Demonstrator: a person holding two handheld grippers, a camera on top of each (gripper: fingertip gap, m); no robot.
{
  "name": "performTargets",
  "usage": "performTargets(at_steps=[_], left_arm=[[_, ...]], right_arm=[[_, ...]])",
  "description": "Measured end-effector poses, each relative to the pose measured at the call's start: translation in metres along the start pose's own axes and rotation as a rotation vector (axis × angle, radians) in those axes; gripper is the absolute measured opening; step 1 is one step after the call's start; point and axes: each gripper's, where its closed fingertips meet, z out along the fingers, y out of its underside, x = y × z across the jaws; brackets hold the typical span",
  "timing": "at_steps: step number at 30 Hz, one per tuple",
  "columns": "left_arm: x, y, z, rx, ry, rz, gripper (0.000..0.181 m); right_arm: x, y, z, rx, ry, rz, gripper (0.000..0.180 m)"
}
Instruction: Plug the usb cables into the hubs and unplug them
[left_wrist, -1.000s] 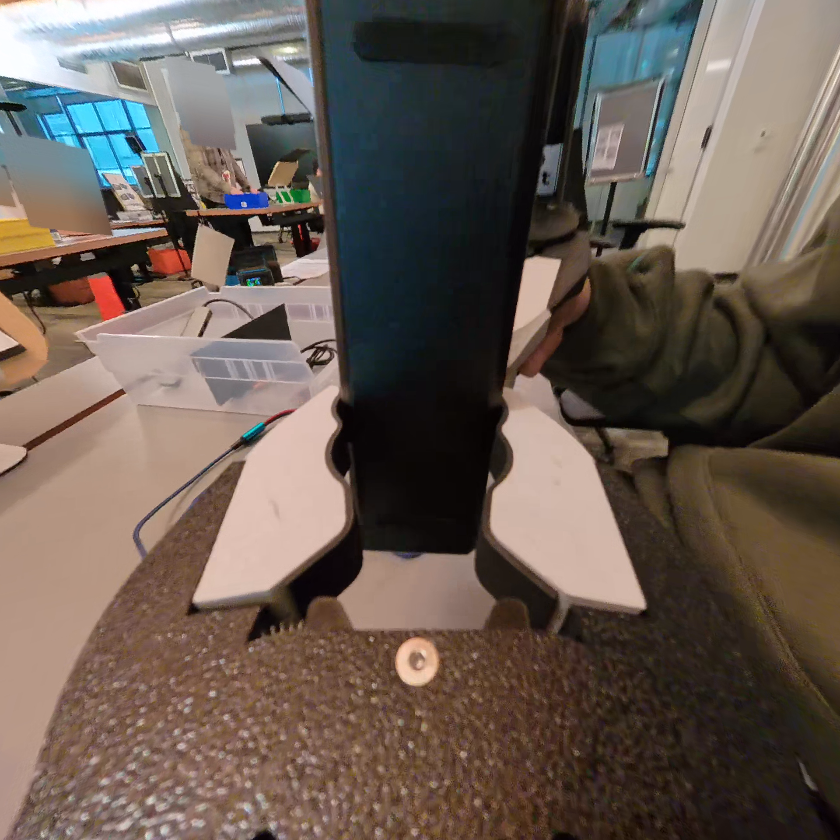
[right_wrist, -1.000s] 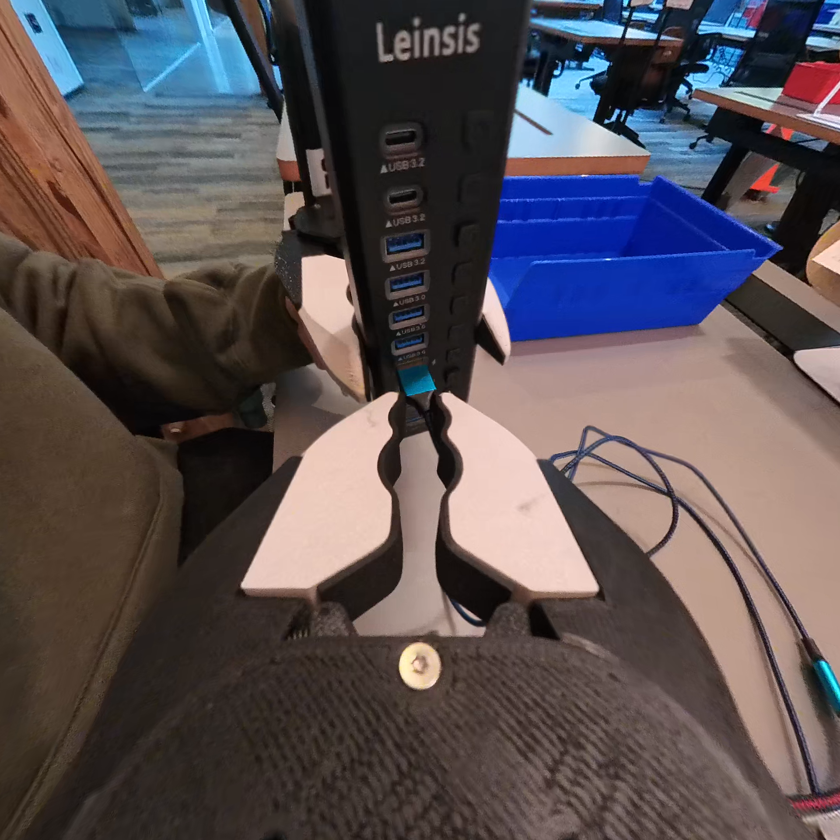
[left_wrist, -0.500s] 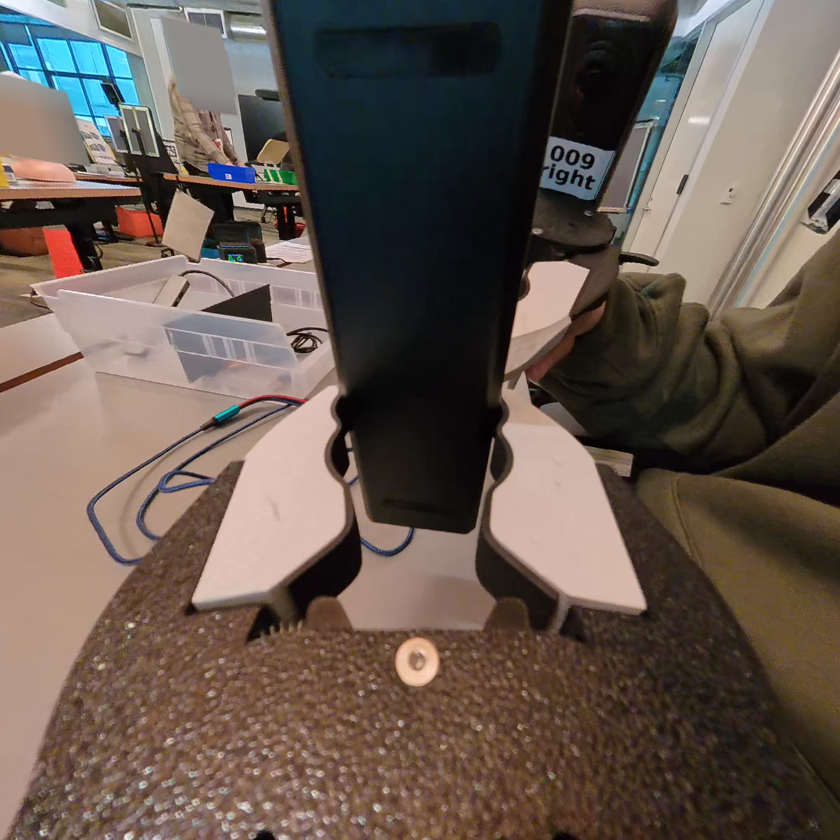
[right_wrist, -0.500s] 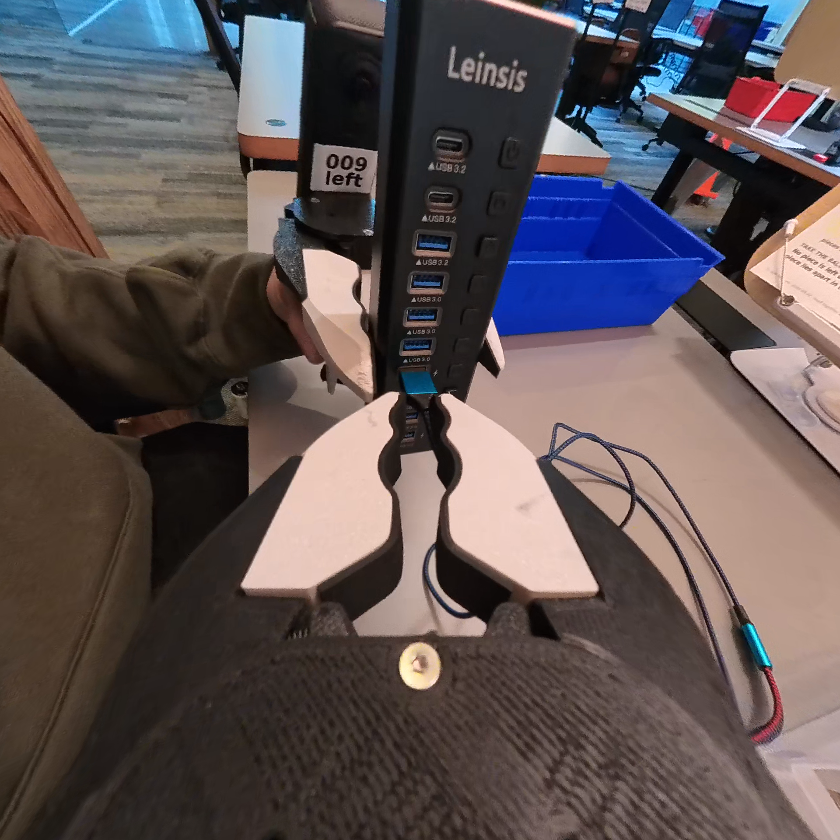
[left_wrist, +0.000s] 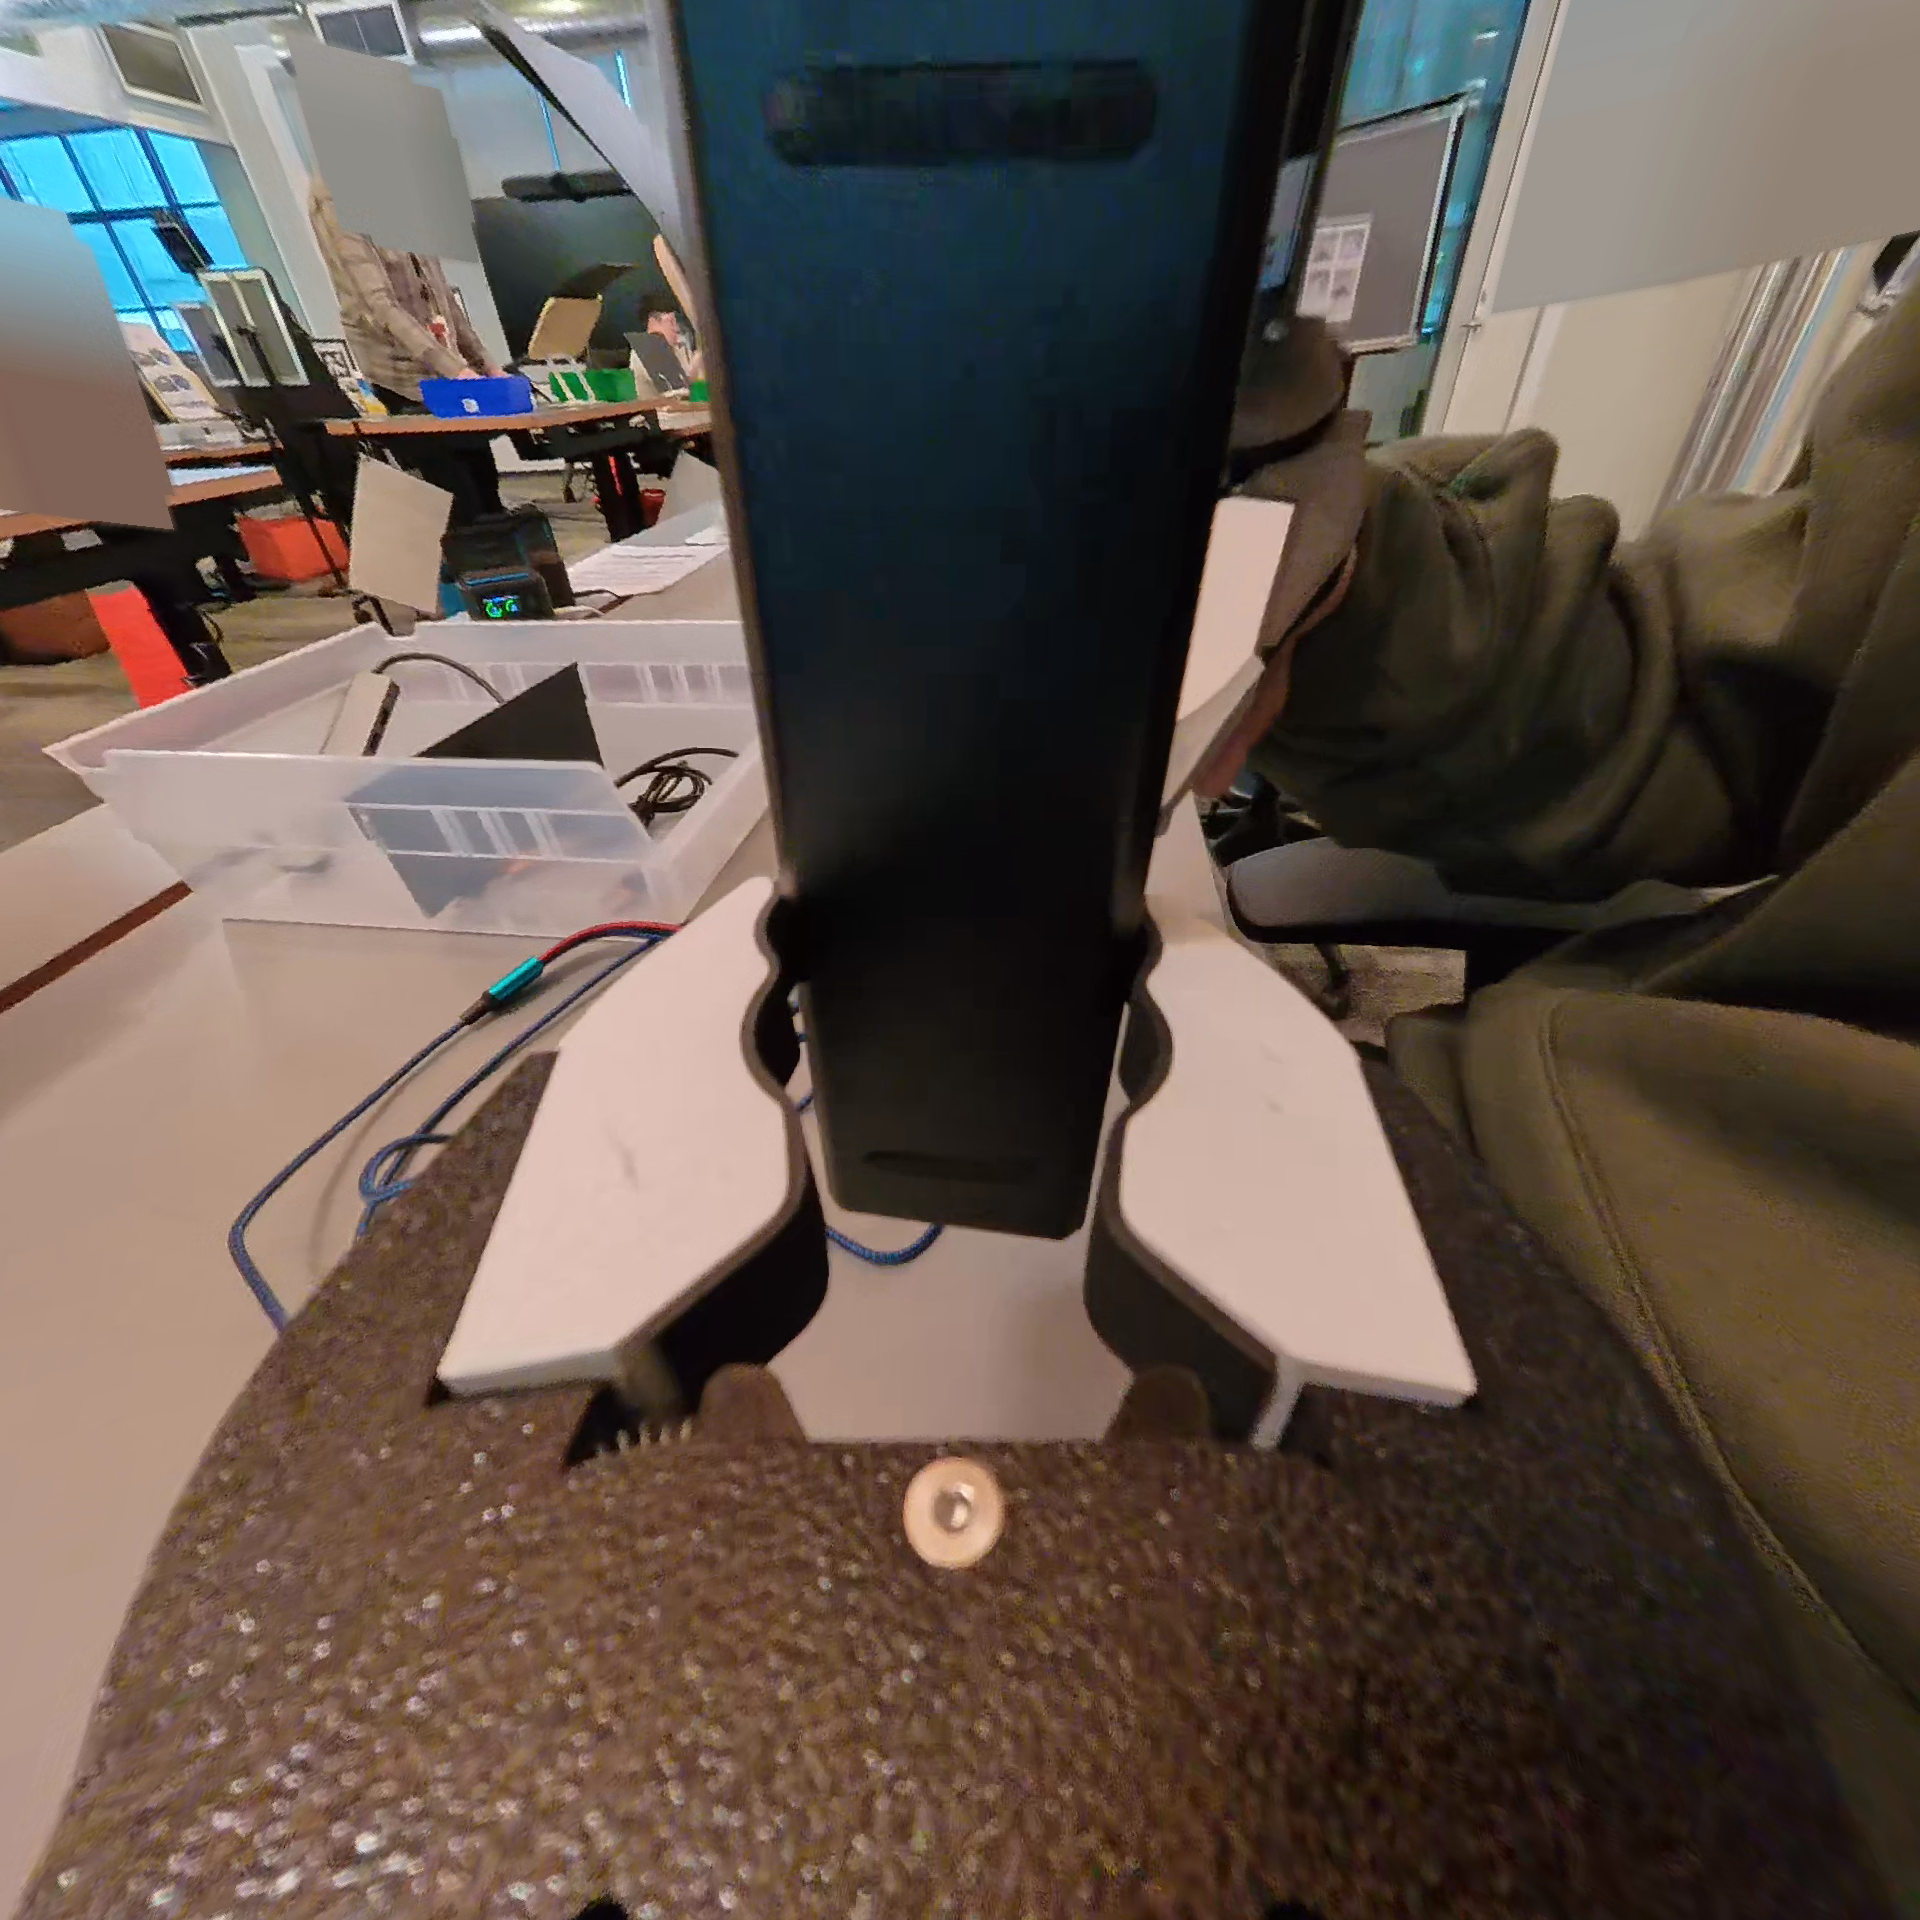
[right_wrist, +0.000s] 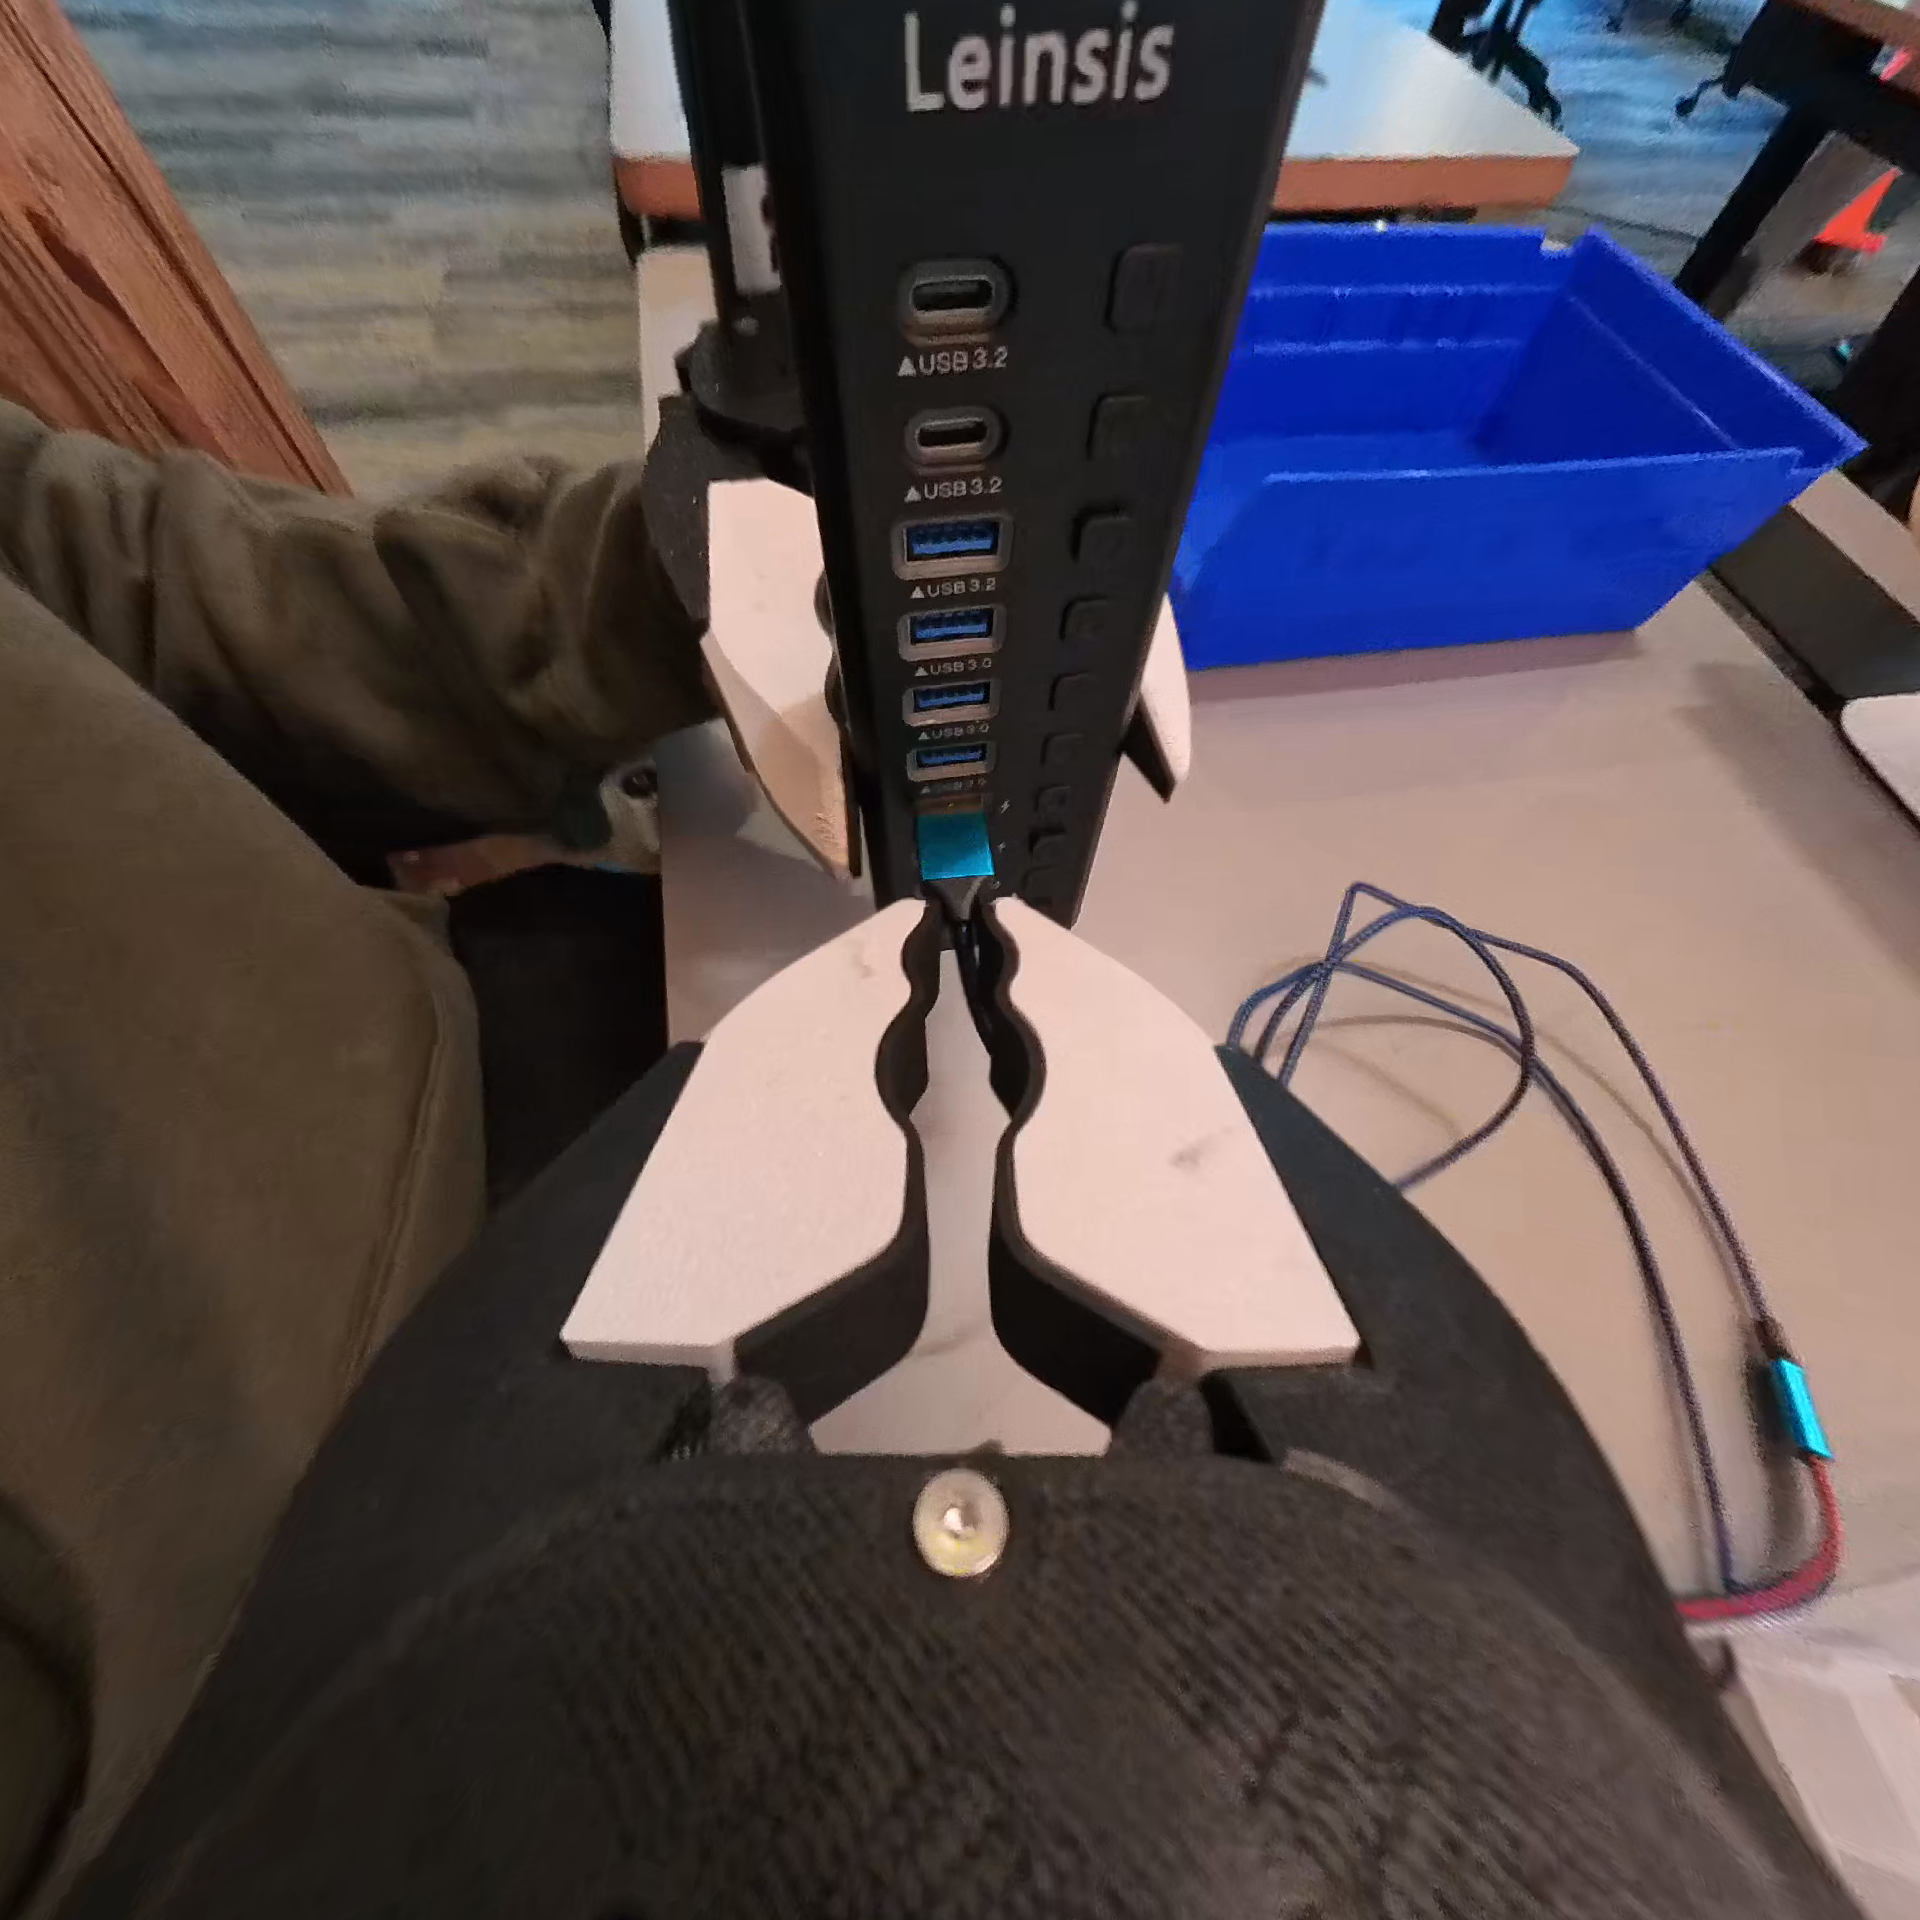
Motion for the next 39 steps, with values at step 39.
performTargets(at_steps=[39], left_arm=[[0.005, -0.014, -0.009, 0.165, 0.064, -0.014, 0.059]], right_arm=[[-0.008, -0.023, 0.014, 0.283, 0.016, 0.010, 0.014]])
